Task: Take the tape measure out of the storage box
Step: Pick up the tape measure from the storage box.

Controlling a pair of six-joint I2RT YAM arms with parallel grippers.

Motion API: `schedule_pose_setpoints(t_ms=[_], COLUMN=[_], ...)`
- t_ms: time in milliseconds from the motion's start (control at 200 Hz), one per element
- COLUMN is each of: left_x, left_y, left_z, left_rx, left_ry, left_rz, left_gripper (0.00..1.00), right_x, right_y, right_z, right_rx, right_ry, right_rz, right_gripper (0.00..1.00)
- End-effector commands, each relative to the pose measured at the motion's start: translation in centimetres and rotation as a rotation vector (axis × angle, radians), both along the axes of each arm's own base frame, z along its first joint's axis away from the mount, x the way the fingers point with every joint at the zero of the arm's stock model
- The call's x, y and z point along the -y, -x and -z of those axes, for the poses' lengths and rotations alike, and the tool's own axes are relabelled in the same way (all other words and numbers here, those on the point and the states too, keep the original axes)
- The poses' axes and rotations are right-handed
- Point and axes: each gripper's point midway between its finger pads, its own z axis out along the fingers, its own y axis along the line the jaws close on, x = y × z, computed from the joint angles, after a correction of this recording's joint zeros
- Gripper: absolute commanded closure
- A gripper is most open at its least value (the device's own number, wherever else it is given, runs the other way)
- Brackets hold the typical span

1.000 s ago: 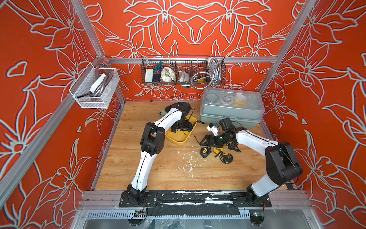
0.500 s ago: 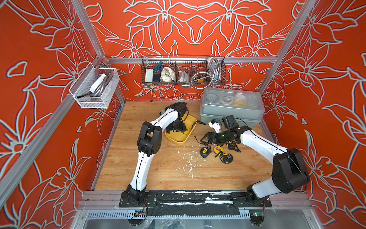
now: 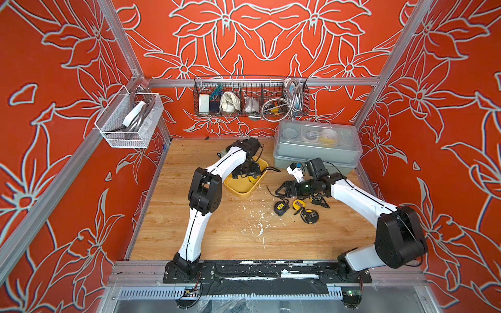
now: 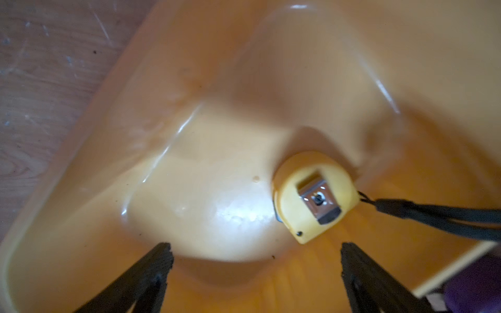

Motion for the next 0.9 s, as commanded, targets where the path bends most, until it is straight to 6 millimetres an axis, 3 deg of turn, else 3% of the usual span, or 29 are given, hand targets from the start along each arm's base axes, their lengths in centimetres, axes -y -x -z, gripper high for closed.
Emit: schedule_pose_setpoints(t_ms=[0,551,896], left_x=[0.2,2.3,1.9], left_y=[0.2,-1.1,-0.5], left_z=[0.9,2.9,5.5], left_rx=[-0.041,-0.097,-0.166], left_ry=[0.013,0.083,0.057], left_rz=[-0.045,-0.329,-0.446], left_gripper=[0.01,0.01,0.01], right_x=[0.6,0.5,0.3], right_y=[0.4,0.5,0.2], right_z=[0.8,2.4,2.3], right_rx=[-0.012,-0.037,-0.035], right_ry=[0.031,0.023,-0.010], right_rz=[0.006,-0.031,-0.032], right_gripper=[0.00,0.00,0.00])
